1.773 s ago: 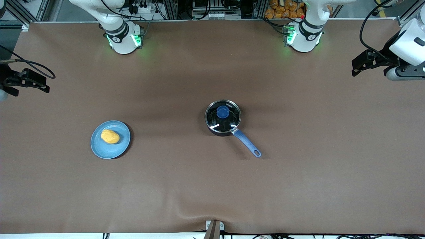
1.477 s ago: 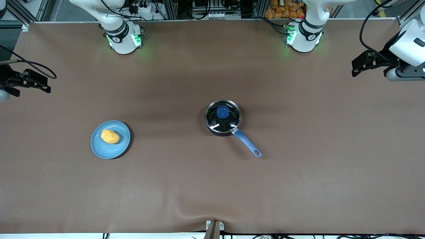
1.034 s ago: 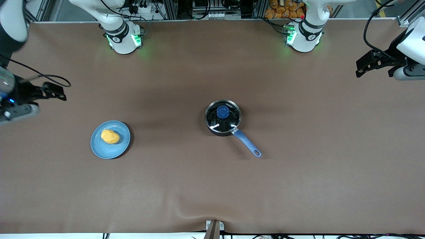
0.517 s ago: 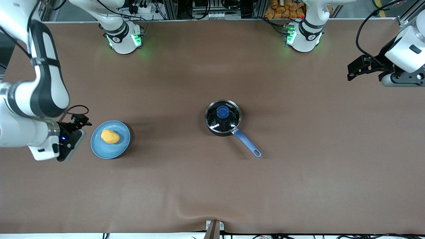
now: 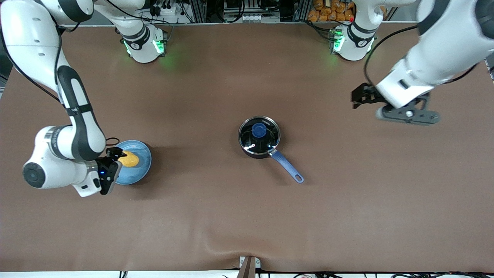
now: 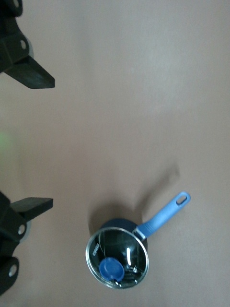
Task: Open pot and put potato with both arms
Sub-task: 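Reach the right gripper to the potato while the left gripper approaches the pot, then grasp the lid knob with the left gripper while the right gripper grasps the potato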
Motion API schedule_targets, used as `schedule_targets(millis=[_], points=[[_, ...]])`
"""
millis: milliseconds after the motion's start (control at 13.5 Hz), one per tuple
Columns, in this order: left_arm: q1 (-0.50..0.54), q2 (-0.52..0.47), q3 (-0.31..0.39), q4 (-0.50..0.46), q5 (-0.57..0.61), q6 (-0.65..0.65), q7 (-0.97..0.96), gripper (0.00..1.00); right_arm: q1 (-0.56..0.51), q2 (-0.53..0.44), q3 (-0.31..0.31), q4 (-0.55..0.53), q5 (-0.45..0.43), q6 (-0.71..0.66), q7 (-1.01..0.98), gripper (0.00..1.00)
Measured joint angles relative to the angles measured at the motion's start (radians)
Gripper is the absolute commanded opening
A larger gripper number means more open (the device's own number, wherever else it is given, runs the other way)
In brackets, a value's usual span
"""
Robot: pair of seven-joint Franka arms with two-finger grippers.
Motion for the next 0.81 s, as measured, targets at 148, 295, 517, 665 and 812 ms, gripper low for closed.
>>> schedule_targets(millis=[148, 295, 517, 665, 812], points=[[-0.07, 0.045, -0.003, 0.0, 0.0, 0.042, -0.097, 1.0, -0.001, 0.011, -0.001, -0.037, 0.006, 0.029, -0.008, 1.0], [-0.138, 0.089, -0.005, 0.0, 0.0, 0.075, -0.175, 1.0, -0.002, 0.014, -0.002, -0.056, 0.015, 0.029, -0.009, 1.0], [-0.216, 0.157, -0.005, 0.0, 0.0, 0.141, -0.229, 1.0, -0.003, 0.014, -0.003, -0.084, 0.027, 0.029, -0.012, 1.0], [-0.266, 0.203, -0.005, -0.001, 0.013, 0.193, -0.299, 1.0, -0.005, 0.015, -0.004, -0.094, 0.029, 0.031, -0.012, 0.45], [-0.32, 0.248, -0.005, -0.001, 0.057, 0.249, -0.364, 1.0, -0.006, 0.014, -0.003, -0.094, 0.03, 0.031, -0.013, 0.14]])
